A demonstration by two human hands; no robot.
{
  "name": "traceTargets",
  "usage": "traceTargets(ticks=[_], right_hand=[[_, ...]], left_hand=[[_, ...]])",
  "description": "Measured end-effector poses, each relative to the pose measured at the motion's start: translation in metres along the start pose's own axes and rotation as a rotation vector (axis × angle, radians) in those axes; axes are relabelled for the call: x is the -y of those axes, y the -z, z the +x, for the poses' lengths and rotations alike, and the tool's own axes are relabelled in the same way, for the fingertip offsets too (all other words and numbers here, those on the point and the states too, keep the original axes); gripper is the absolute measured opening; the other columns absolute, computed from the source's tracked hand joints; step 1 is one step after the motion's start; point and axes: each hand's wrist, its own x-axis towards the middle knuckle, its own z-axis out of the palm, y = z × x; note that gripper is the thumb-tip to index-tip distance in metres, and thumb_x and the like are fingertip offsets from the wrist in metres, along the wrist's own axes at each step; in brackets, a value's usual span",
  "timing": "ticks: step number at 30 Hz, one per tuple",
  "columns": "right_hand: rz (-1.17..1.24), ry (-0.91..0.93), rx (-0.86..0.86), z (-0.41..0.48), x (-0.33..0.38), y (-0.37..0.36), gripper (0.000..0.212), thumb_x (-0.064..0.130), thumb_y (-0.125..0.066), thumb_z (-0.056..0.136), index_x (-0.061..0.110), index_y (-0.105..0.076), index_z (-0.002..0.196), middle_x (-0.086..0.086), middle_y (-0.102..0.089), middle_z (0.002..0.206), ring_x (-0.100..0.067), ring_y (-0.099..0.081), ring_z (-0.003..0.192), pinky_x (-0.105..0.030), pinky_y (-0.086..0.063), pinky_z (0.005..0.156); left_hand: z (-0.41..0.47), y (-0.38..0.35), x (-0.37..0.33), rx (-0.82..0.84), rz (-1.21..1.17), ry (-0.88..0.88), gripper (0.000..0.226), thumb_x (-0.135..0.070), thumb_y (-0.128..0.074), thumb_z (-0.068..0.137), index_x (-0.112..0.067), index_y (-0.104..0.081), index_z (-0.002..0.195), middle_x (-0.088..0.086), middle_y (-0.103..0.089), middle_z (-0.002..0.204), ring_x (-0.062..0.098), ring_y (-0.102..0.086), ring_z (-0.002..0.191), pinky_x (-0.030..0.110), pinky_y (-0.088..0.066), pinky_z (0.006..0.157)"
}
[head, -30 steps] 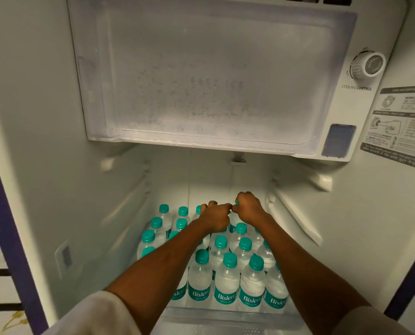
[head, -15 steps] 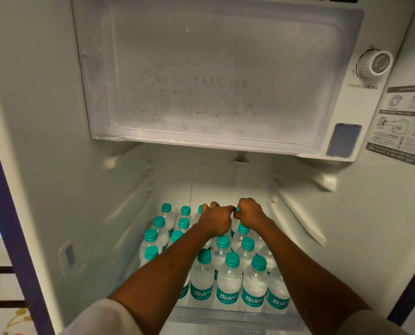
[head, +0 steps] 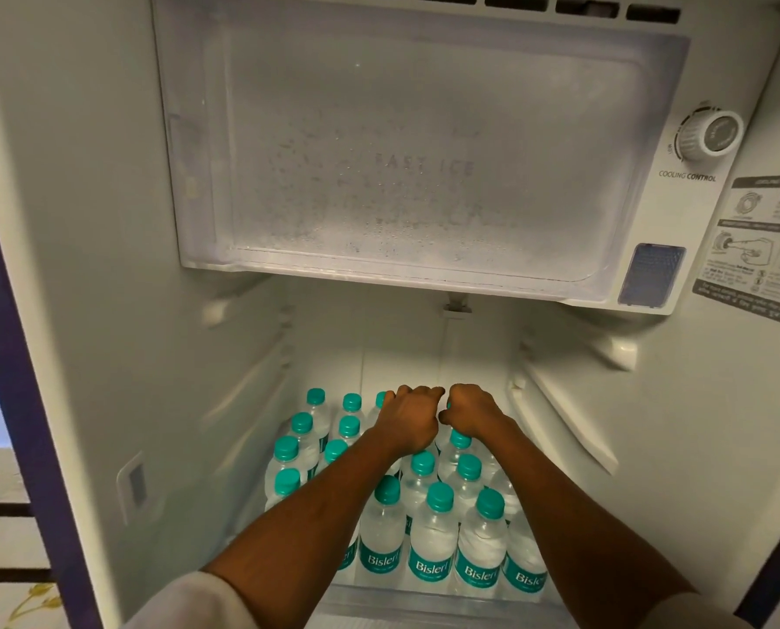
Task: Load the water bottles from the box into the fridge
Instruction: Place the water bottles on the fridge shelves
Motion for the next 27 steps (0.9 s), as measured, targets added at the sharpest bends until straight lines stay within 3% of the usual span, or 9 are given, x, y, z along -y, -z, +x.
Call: traceTargets(ticks=[4,10,15,27], right_hand=[[-0.086,0.010,-0.020,-0.003,0.001,0.003,0.040,0.045,-0.056,0.091,0.015,-0.057,0.117,-0.004,-0.064,0.114,-0.019,-0.061,0.096,-0.028,-0.048,0.084],[-0.231,0.069,-0.162,-0.022,0.018,0.016,0.046,0.047,-0.050,0.092,0.015,-0.053,0.125,-0.009,-0.055,0.127,-0.029,-0.047,0.118,-0.035,-0.042,0.094],[-0.164,0.114,-0.313,-0.054,0.042,0.019,0.051,0.050,-0.047,0.092,0.019,-0.045,0.133,-0.008,-0.052,0.131,-0.027,-0.044,0.117,-0.036,-0.039,0.094],[-0.126,0.242,-0.330,-0.139,0.085,-0.008,0.054,0.053,-0.033,0.096,0.027,-0.034,0.143,-0.005,-0.043,0.143,-0.029,-0.032,0.130,-0.043,-0.031,0.101]], left_hand=[[-0.001,0.002,0.000,-0.061,-0.011,0.027,0.050,-0.022,-0.049,0.097,-0.013,-0.034,0.143,0.011,-0.049,0.139,0.028,-0.047,0.123,0.040,-0.037,0.105],[-0.018,0.011,0.004,-0.122,0.128,0.024,0.045,-0.032,-0.056,0.091,-0.011,-0.044,0.128,0.010,-0.056,0.126,0.028,-0.050,0.114,0.042,-0.037,0.099],[-0.049,0.019,0.018,-0.185,0.146,0.103,0.040,-0.034,-0.041,0.096,-0.011,-0.043,0.129,0.012,-0.055,0.128,0.031,-0.047,0.117,0.045,-0.036,0.100],[-0.147,0.018,0.066,-0.255,0.144,0.139,0.057,-0.029,-0.038,0.093,-0.010,-0.028,0.147,0.012,-0.043,0.144,0.033,-0.039,0.129,0.045,-0.025,0.110]])
